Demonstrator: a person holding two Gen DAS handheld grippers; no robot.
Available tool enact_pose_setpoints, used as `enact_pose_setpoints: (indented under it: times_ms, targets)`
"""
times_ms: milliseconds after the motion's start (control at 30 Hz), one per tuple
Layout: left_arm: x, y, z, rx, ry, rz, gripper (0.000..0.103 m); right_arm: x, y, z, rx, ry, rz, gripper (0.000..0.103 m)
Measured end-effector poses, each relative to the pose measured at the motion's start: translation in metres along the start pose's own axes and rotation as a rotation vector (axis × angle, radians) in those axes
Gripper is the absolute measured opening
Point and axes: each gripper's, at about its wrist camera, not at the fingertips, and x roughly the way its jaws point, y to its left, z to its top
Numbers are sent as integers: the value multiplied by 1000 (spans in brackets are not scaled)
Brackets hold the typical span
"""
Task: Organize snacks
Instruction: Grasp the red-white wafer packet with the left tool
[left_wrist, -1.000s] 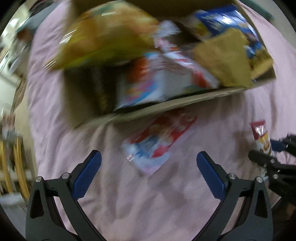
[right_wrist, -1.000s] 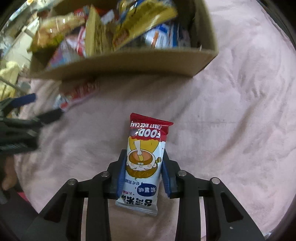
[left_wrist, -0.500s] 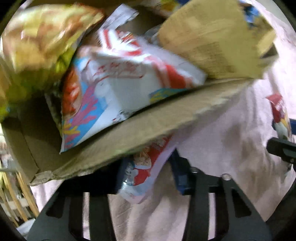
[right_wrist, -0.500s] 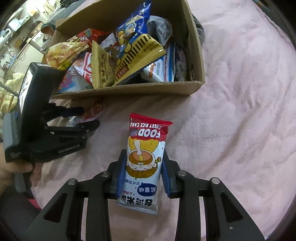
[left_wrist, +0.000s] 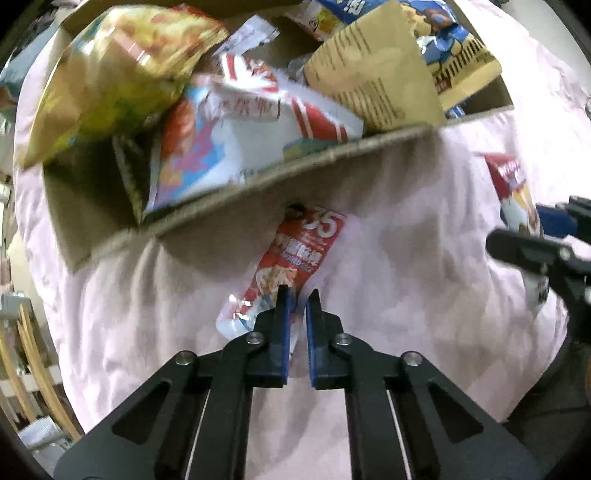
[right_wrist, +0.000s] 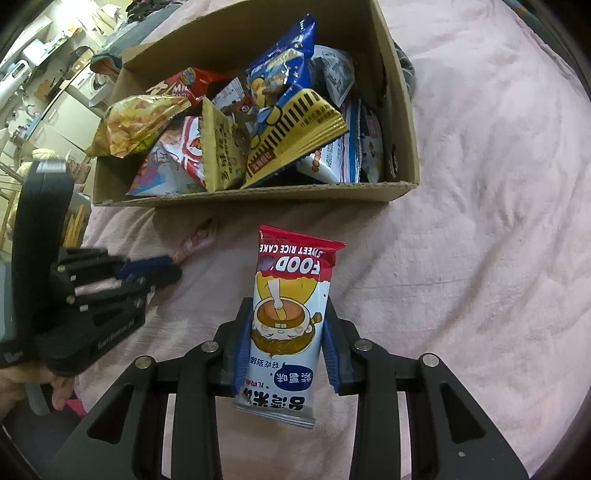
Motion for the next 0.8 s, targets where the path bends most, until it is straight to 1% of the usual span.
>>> enact_pose_setpoints:
  times_ms: [133,233,333,433,567,633,667,700,733,800]
  targets:
    - [-10,10,-19,-60,7,-34,5,-9,4,-3,-6,-16,15,35]
    - [-12,12,-38,-57,16,-28,5,-14,5,-5,-15,-23,22,35]
    - [-13,10,-43,-43,11,-13,5,-17,3,-5,-11,-26,25,35]
    - [-15,1,-31,-31,-23,33,6,-11,5,-2,-10,-29,28,35]
    - [-4,-6,-8,24,-25,79,9,-9,7,-2,-14,-29,23,35]
    - [0,-15,6,49,-32,130,11,-8,8,-2,-15,-33,20,35]
    - [4,-15,11,59,-30,150,14,-8,8,-2,-14,-35,20,35]
    - [9,-16,15,72,-26,161,14,-9,8,-1,-14,-38,21,35]
    - [13,-18,25,82,-19,164,14,-9,7,-1,-13,-40,22,35]
    - [27,-16,30,98,16,167,15,-9,7,1,-11,-42,24,35]
